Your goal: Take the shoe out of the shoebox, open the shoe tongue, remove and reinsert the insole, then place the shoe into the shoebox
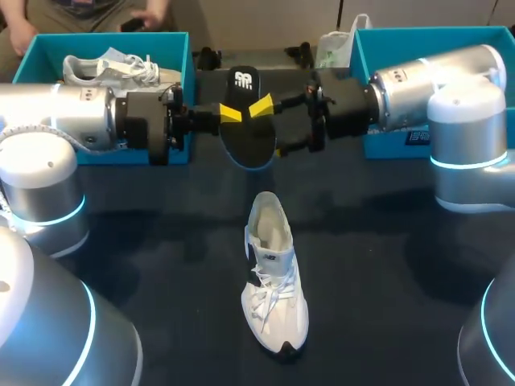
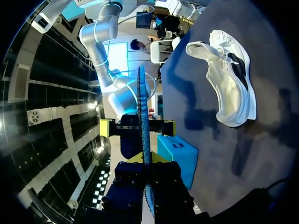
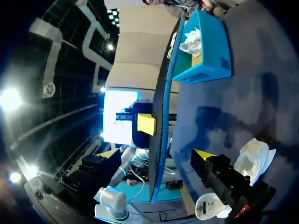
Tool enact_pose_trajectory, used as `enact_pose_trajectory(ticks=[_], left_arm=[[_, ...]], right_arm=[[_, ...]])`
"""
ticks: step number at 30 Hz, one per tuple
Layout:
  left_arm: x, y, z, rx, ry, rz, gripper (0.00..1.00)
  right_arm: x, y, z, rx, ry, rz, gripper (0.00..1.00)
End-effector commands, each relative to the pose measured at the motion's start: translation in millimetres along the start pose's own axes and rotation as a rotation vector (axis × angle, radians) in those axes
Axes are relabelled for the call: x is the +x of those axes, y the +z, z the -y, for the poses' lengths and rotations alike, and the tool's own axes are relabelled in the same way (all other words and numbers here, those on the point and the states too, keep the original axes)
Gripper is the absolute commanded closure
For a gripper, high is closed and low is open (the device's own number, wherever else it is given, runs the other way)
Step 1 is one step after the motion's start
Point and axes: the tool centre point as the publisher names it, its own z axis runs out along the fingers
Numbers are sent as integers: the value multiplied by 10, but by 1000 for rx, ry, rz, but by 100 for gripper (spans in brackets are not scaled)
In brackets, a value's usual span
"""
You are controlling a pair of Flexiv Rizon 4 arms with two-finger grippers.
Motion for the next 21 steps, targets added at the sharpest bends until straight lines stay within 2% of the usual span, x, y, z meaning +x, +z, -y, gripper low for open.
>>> enact_pose_trajectory(ticks=[1, 3, 5, 7, 13, 21], left_arm=[[8, 14, 2, -1, 2, 2, 100], [8, 14, 2, -1, 2, 2, 100], [8, 14, 2, -1, 2, 2, 100], [8, 14, 2, -1, 2, 2, 100], [8, 14, 2, -1, 2, 2, 100], [8, 14, 2, -1, 2, 2, 100]], right_arm=[[-30, 54, -24, 4, 10, 3, 1], [-33, 64, -20, 1, 12, 3, 11], [-33, 69, -16, -3, 11, 5, 39], [-32, 70, -13, -8, 15, 9, 47], [-29, 80, -5, -20, 25, 13, 57], [-22, 108, 10, -28, 33, 18, 61]])
